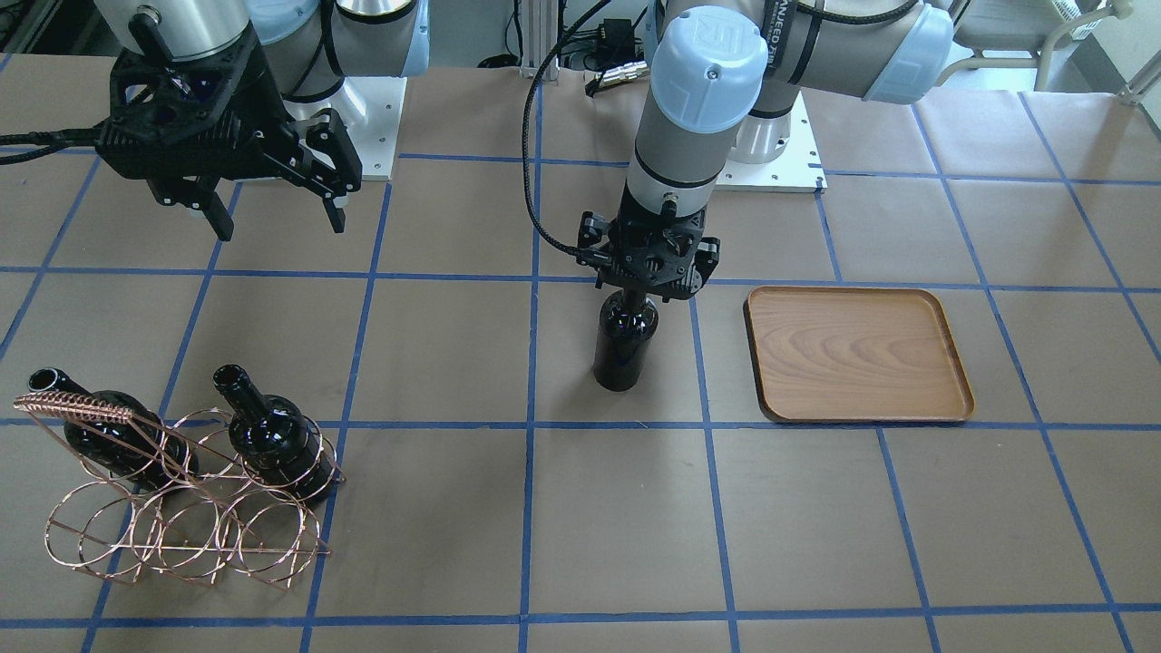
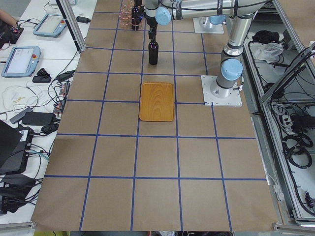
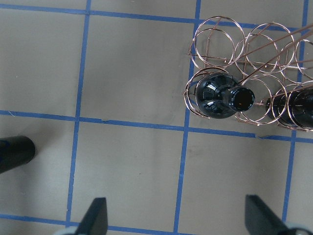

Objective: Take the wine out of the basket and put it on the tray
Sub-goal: 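Reach the left gripper over the standing bottle and grasp its neck, then lift the bottle with the left gripper and move it over the tray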

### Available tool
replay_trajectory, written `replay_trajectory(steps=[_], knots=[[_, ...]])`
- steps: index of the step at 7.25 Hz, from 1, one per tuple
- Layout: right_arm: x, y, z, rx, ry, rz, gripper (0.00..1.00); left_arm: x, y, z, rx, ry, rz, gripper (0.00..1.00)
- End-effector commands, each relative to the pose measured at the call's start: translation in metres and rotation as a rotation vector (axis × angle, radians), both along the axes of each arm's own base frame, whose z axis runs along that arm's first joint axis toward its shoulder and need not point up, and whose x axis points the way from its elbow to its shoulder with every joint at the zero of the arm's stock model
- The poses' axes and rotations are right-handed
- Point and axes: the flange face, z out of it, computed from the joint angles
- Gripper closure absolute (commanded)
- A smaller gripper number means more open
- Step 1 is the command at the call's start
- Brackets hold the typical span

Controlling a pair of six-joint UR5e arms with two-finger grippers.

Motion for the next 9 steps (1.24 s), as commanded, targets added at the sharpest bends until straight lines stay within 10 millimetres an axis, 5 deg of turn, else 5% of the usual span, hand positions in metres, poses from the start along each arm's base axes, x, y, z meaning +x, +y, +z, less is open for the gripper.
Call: replay_trajectory(steps=[1,2,3,4,7,9], knots=[[0.000,0.001,0.000,-0.001,-0.001,0.000,0.00,0.001,-0.001,-0.002,0.002,0.000,-0.017,0.51],[0.000,0.000,-0.001,0.001,-0.001,-0.001,0.00,0.001,-0.001,-0.002,0.003,0.000,-0.023,0.56],[0.000,0.000,-0.001,0.001,-0.001,0.000,0.00,0.001,-0.002,-0.002,0.003,0.000,-0.022,0.72],[0.000,0.000,-0.001,0.001,-0.001,-0.001,0.00,0.001,-0.002,-0.002,0.003,-0.001,-0.022,1.00],[0.000,0.001,0.000,-0.001,-0.001,0.000,0.00,0.010,-0.007,0.010,-0.032,-0.049,-0.075,1.00],[0.001,0.000,-0.001,0.001,-0.001,0.002,0.00,0.058,-0.024,0.034,-0.057,-0.102,-0.066,1.00]])
